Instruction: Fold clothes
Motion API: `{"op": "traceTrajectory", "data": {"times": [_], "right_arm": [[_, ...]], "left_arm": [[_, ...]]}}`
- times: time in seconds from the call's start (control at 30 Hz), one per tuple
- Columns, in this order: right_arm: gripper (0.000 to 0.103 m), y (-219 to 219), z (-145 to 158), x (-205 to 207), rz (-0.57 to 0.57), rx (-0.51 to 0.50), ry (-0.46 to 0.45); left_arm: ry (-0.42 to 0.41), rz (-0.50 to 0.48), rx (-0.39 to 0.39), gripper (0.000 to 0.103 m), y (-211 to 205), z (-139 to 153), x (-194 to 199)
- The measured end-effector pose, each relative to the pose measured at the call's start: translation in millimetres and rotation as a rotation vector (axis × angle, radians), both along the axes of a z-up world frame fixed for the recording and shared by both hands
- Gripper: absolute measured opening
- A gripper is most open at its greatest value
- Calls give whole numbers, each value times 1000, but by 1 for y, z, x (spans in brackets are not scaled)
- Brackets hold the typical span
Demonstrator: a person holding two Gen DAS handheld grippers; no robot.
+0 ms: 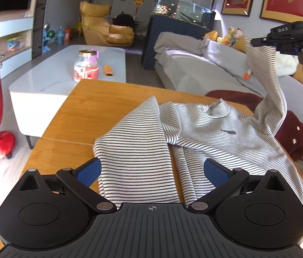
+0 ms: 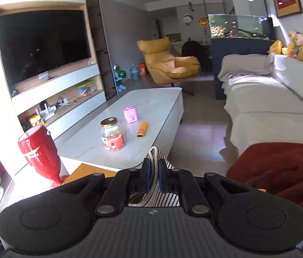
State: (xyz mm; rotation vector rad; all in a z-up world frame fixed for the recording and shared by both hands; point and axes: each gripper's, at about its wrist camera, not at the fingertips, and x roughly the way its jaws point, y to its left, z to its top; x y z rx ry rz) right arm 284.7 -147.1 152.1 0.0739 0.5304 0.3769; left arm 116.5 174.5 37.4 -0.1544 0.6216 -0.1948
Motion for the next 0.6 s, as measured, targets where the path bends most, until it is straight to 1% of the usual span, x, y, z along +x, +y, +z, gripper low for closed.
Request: {"op": "traceTrajectory", "data": {"times": [0.17,0.23,0.33,0.43,0.5,0.57,0.6], "right_arm": [[7,53,-31,19,52,-14,74],[8,63,-40,21,52,-15,82],[10,64,-46,23,53,11,85],[19,52,-47,18,20,14,92],[23,45,-51,5,3,18,119],[33,43,-63,-15,53,59,188],[34,44,-70,-26,83,81,226]], "left_arm": [[-4,45,-12,103,19,3,-10],[0,56,-19,103,25,1,-12],[27,57,-28,103,27,-5,-8],[31,46,-31,103,26,-7,-6],[31,41,-40,103,26,-8,-5],[32,49,-47,103,28,-9,-2],[34,58,-49,103,30,-9,1]]}}
